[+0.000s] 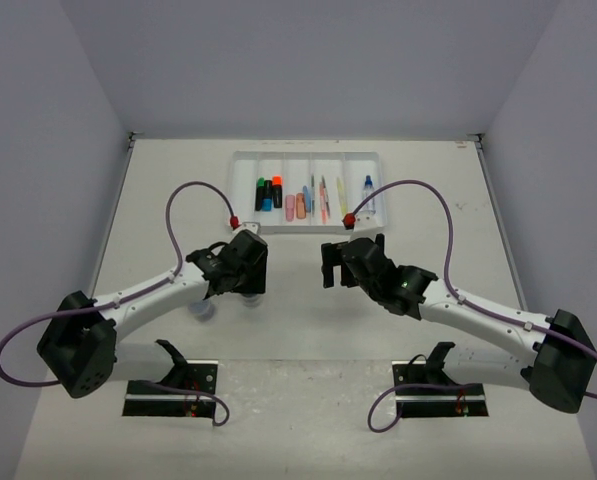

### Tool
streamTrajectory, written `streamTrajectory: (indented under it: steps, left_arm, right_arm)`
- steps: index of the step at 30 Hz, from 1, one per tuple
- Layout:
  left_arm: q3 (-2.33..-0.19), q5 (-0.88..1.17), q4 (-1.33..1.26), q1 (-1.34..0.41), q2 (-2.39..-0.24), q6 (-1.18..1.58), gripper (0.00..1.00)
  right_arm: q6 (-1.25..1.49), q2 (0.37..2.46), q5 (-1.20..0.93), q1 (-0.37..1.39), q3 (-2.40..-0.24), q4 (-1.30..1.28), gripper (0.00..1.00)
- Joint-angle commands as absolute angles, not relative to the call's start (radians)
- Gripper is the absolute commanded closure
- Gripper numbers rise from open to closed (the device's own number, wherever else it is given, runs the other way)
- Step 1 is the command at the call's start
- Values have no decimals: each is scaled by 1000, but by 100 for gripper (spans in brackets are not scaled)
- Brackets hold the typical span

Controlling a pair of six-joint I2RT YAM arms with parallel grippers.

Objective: Sort the stationery into containers
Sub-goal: Pick up the stationery from the center of the board, then place the stationery in the storage box.

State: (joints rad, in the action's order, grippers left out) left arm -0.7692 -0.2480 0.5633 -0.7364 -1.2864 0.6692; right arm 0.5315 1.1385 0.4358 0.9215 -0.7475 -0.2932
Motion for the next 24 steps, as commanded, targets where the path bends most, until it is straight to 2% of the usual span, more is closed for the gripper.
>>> streamTrajectory:
  steps: [1, 4, 7, 15, 19, 24]
  left_arm:
    - [-1007, -376, 543, -718, -1336, 672, 100]
    - [-1138, -381, 525, -623, -1438, 675, 100]
    - [-1279, -284, 493, -495, -1543, 661, 100]
    - [-1875, -275, 644, -324, -1978, 601, 100]
    - [-1993, -167, 618, -249, -2143, 580, 100]
    - [-2010, -136, 534, -220, -2234, 557, 100]
  right_arm:
    - [551, 1124, 463, 916, -756, -277, 1]
    - [552, 1110, 461, 916, -751, -274, 1]
    - [554, 1088, 463, 914, -734, -267, 1]
    - [546, 1069, 446, 910, -716, -233, 1]
    - [543, 1088, 427, 909, -716, -216, 1]
    - [535, 1103, 396, 908, -715, -190, 1]
